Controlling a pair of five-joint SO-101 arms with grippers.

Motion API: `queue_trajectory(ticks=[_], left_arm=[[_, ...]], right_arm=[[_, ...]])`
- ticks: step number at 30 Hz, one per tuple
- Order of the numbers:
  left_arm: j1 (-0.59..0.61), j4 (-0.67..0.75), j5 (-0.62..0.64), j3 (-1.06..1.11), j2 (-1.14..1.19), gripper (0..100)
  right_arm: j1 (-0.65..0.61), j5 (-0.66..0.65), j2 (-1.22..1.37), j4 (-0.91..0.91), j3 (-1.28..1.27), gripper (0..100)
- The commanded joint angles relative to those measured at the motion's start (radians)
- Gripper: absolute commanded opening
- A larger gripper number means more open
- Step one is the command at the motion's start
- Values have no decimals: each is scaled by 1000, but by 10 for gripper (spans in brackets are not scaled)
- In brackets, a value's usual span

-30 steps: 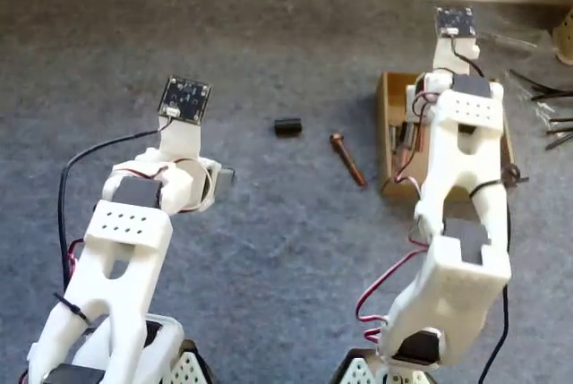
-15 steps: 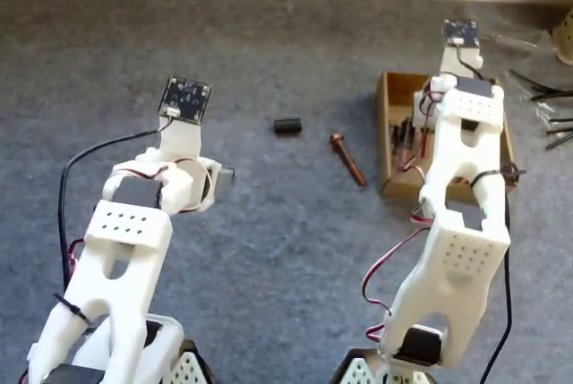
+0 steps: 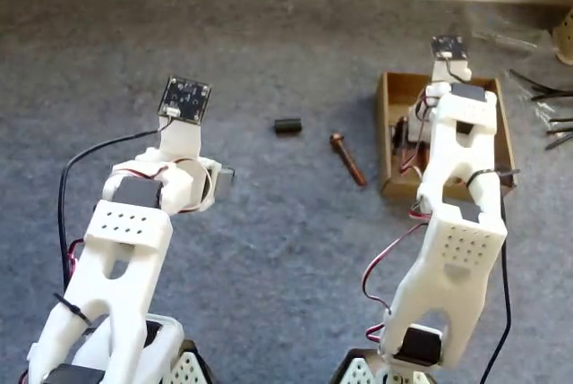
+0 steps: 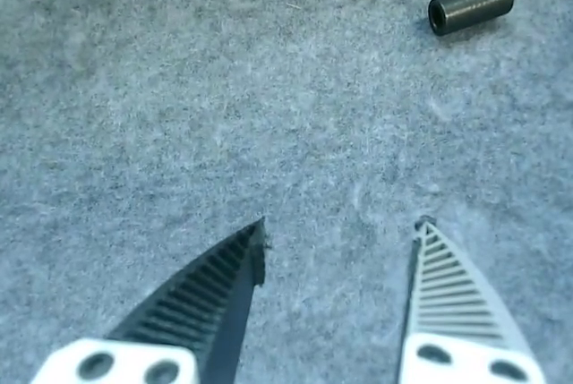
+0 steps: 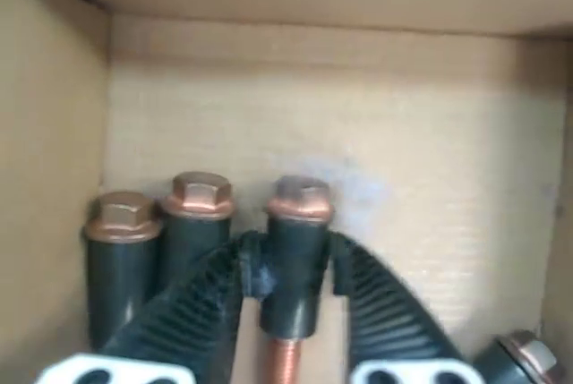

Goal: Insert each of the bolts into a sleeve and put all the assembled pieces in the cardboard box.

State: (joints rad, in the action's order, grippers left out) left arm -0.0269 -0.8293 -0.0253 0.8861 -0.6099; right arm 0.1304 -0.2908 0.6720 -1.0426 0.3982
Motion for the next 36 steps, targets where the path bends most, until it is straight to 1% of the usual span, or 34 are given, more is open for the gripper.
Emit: queue_trajectory(ticks=[1,4,6,8,11,15,18,25,28,36], left_arm=[[4,17,-5,-7,-1,245],[4,18,-5,-5,-1,245],[4,40,-5,7,-1,245],[4,87,-8,38,-4,245],[4,137,-8,67,-7,245],[4,138,-8,68,-7,245],[4,138,-8,68,-7,245],[5,140,-8,70,-7,245],[7,141,-8,70,-7,245],[13,144,-5,70,-7,245]], right_arm=[[-13,-18,-19,-8,44,201],[-13,-18,-24,-8,48,205],[-13,-18,-24,-10,93,205],[-8,-18,-22,-48,154,205],[-4,-18,-22,-150,309,205],[-7,-18,-18,-297,521,205],[-31,-18,-18,-410,639,205],[-183,-18,-16,-699,855,205],[-232,-18,-16,-719,895,205],[-325,-14,-12,-713,857,205]])
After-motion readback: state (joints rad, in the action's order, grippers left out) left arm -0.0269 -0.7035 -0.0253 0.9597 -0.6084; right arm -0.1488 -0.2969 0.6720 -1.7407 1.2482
